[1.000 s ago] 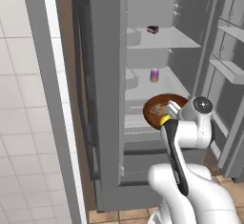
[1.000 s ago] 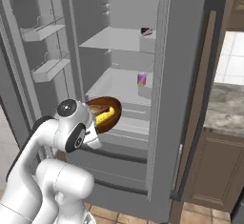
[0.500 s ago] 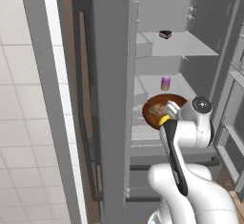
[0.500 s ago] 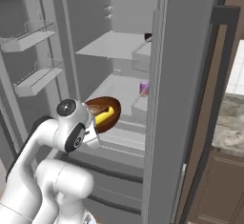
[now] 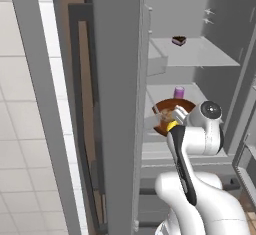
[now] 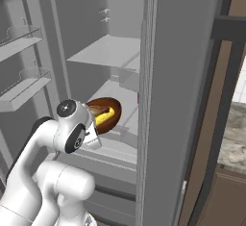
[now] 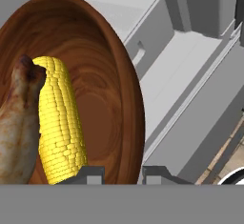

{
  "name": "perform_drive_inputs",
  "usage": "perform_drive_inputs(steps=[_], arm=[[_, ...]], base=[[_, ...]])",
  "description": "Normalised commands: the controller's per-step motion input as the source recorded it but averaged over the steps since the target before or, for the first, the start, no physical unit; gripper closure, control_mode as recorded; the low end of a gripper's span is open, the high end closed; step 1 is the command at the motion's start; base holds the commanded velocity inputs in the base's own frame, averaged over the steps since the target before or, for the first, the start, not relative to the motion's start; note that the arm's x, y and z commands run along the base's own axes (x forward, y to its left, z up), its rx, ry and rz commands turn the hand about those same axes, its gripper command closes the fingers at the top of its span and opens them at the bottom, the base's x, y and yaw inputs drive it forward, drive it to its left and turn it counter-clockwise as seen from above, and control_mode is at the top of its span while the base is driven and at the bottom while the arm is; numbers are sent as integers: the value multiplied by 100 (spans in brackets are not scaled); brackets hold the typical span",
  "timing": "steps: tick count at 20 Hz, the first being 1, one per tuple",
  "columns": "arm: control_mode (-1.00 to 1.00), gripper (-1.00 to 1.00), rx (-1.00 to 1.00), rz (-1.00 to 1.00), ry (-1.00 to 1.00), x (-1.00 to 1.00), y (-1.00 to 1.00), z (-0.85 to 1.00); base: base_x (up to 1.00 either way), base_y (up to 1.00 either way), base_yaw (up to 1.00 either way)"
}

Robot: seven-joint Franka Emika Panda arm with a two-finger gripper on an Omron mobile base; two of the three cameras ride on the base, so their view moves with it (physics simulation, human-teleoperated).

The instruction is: Pick the chicken drumstick and corn from their plates and place them in the bowl. Then put the bowl in the fridge.

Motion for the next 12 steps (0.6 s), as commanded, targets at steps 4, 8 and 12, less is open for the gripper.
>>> perform_drive_inputs(steps=[4, 8, 12], arm=[[100, 100, 0, 0, 0, 0, 0, 0], [100, 100, 0, 0, 0, 0, 0, 0], [100, 100, 0, 0, 0, 0, 0, 0]], base=[[27, -29, 0], [9, -14, 0], [0, 0, 0]])
